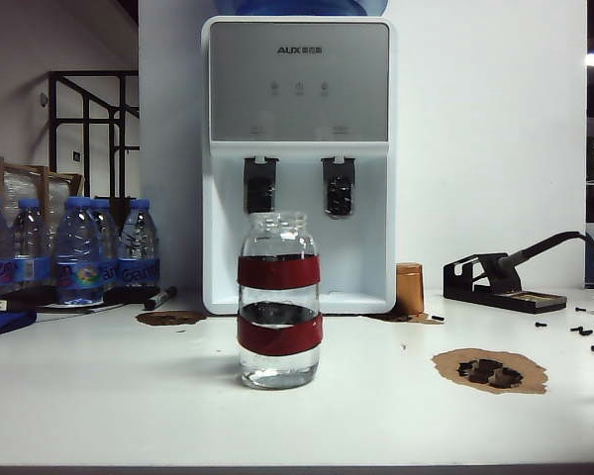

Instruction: Pick up the water bottle with two loops of red belts, then reach the front water dispenser and gently press the gray-black baffle horizontally to get a little water.

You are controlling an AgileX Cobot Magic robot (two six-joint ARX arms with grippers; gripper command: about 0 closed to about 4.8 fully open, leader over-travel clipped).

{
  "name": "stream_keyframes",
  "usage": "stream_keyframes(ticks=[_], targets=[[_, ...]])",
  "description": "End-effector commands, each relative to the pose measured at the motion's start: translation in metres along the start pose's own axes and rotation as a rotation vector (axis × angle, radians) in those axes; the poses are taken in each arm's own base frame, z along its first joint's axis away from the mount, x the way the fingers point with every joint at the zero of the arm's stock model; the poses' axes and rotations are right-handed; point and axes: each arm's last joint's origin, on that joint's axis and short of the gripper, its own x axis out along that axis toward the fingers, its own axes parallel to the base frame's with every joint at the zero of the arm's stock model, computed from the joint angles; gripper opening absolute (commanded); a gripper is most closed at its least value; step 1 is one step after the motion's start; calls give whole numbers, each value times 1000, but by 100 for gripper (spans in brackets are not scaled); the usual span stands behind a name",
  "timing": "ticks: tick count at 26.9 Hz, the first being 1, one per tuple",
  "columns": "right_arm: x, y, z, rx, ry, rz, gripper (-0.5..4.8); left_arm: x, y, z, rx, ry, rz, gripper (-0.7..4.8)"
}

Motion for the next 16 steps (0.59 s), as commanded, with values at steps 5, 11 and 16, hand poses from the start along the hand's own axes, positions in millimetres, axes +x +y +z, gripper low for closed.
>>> stream_keyframes(ticks=[5, 11, 16], targets=[[-12, 7, 54, 50, -267, 87, -1, -7, -3, 38, 26, -323, -26, 3], [-25, 16, 106, -29, -300, 221, 18, -24, -9, 91, -72, -459, -92, 60], [0, 28, 139, -46, -66, 528, 36, -32, -16, 147, -119, -514, -223, 69]])
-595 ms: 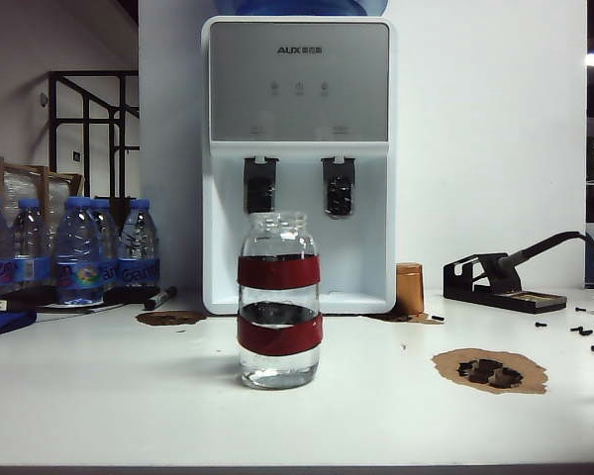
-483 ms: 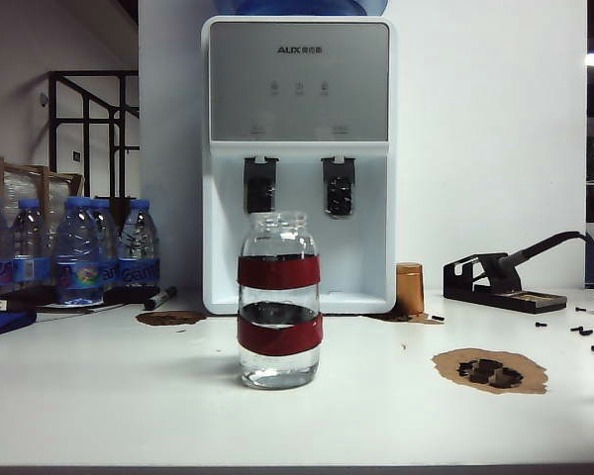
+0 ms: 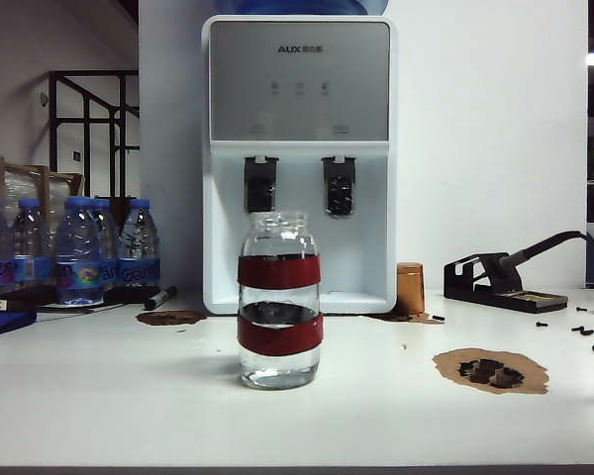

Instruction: Pick up the water bottle with two loops of red belts, then reach the front water dispenser and gently press the gray-black baffle horizontally to get a little water.

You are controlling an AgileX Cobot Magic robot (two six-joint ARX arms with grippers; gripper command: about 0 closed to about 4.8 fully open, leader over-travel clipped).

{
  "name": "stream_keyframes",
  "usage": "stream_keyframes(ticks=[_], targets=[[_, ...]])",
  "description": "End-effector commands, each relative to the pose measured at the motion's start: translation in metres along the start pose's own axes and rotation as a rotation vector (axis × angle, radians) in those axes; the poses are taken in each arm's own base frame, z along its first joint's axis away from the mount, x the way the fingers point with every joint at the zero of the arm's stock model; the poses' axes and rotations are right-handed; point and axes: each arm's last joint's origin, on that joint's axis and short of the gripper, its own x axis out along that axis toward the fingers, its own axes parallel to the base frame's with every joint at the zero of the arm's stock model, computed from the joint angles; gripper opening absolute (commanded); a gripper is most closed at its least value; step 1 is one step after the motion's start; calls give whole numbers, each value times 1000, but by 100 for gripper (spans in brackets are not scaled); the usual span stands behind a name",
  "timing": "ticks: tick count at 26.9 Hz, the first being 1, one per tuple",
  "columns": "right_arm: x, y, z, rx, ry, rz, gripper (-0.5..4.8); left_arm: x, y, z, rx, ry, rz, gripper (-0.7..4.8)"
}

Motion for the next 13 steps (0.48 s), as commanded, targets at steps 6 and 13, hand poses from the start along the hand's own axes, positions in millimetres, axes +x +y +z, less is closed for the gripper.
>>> stream_keyframes(ticks=[6, 13], targets=[[68, -15, 21, 130, 440, 301, 403, 84, -7, 45, -251, 147, -368, 290], [65, -9, 45, 87, 410, 393, 477, 139, -19, -45, -336, 463, -601, 479]])
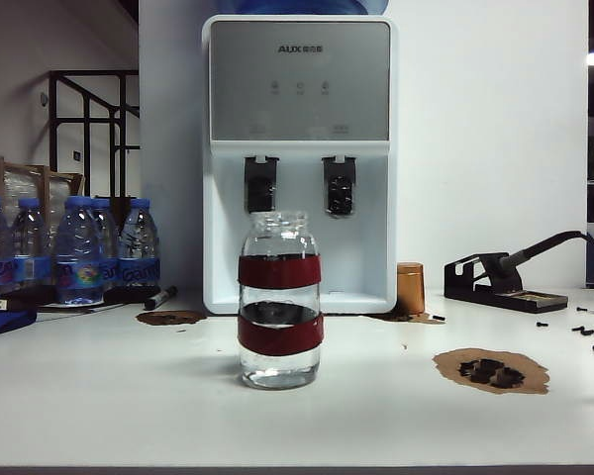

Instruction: Pick up the water bottle with two loops of red belts, then reach the front water dispenser and gently press the gray-black baffle horizontally to get a little water.

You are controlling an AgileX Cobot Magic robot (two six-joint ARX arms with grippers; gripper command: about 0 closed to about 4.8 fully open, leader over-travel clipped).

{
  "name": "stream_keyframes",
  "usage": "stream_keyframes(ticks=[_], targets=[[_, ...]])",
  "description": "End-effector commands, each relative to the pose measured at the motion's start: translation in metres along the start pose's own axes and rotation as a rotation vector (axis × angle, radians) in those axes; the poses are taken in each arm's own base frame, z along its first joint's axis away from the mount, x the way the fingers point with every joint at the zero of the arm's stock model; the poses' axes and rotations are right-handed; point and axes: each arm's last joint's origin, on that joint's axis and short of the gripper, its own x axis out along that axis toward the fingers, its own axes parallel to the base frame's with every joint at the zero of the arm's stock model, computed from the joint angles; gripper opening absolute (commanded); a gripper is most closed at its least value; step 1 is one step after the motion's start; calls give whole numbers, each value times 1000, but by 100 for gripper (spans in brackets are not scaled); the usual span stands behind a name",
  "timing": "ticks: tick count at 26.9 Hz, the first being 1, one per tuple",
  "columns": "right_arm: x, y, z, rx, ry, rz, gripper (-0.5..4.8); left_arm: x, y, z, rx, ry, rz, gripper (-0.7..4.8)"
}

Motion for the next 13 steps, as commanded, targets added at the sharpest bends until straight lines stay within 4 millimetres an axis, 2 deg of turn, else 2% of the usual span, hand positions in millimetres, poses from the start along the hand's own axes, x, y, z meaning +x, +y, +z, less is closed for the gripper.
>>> stream_keyframes(ticks=[1, 5, 8, 13], targets=[[-11, 10, 13, -66, -41, 51, 477, 34, 18, -37, 25, 165, -99, 479], [-18, 17, 16, -75, -48, 52, 479, 60, 27, -75, 84, 252, -154, 479], [-20, 18, 11, -69, -9, 55, 479, 70, 34, -96, 131, 301, -175, 479], [-19, 17, 3, -81, 60, 18, 479, 82, 37, -127, 114, 392, -214, 479]])
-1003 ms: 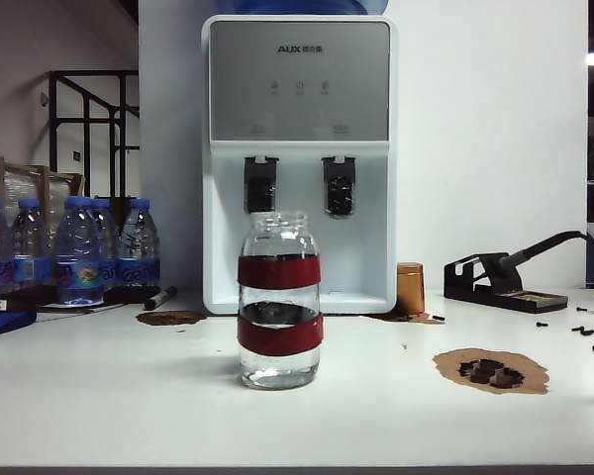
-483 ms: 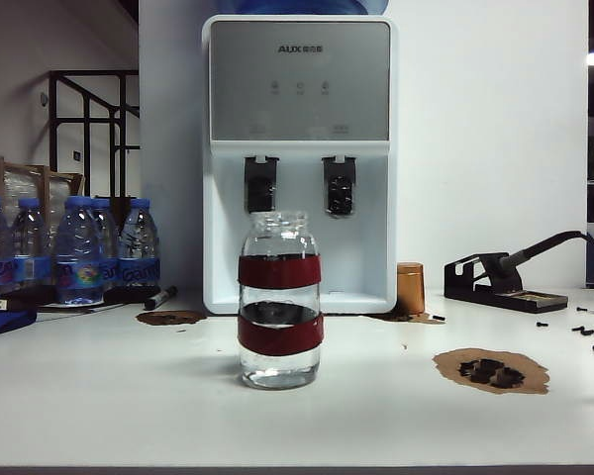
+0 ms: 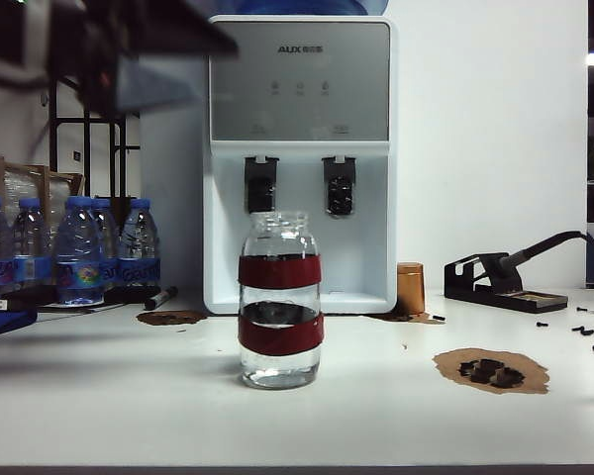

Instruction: Pick up the water bottle with two loops of red belts, then reach the front water dispenser and gently press the gray-black baffle horizontally to get a little water.

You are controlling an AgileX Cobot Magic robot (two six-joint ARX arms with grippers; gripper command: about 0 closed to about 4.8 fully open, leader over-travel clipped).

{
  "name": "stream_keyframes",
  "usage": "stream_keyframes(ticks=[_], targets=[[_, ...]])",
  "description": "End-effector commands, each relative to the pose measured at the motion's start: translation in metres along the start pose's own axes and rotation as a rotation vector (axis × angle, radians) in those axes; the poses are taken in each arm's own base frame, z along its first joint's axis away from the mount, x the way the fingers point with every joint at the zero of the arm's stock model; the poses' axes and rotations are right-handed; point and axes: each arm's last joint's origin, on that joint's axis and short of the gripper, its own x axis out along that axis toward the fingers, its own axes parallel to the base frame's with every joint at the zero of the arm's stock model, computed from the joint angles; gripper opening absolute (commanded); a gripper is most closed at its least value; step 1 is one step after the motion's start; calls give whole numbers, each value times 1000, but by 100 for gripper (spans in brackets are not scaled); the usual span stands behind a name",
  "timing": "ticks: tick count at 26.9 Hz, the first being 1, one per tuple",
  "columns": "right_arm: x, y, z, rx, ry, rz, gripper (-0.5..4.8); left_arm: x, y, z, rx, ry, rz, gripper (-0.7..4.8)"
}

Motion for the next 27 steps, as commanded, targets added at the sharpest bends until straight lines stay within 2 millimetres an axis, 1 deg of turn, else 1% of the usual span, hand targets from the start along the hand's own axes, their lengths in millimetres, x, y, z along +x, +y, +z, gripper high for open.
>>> stream_keyframes(ticks=[1, 4, 6, 10, 12, 13, 15, 19, 24, 27], targets=[[0, 0, -3, -12, 34, -23, 479, 10, 1, -12, 12, 35, -37, 479], [0, 0, -3, -16, 33, -20, 479, 19, -3, -20, 7, 54, -69, 479], [0, 0, -3, -15, 33, -17, 479, 23, -9, -24, 55, 50, -114, 479], [0, 0, -3, -15, 33, -17, 479, 24, -17, -31, 104, 55, -152, 479], [0, 0, -3, -15, 33, -17, 479, 24, -19, -37, 149, 67, -124, 479], [0, 0, -3, -15, 33, -17, 479, 23, -20, -43, 168, 83, -113, 479], [0, 0, -3, -15, 33, -17, 479, 22, -20, -49, 164, 97, -113, 479], [0, 0, -3, -14, 33, -15, 479, 28, -14, -60, 151, 121, -79, 479], [0, 0, -3, -14, 31, -3, 479, 38, -4, -84, 132, 148, -72, 479], [0, 1, -3, -14, 29, 7, 479, 42, -1, -93, 125, 156, -85, 479]])
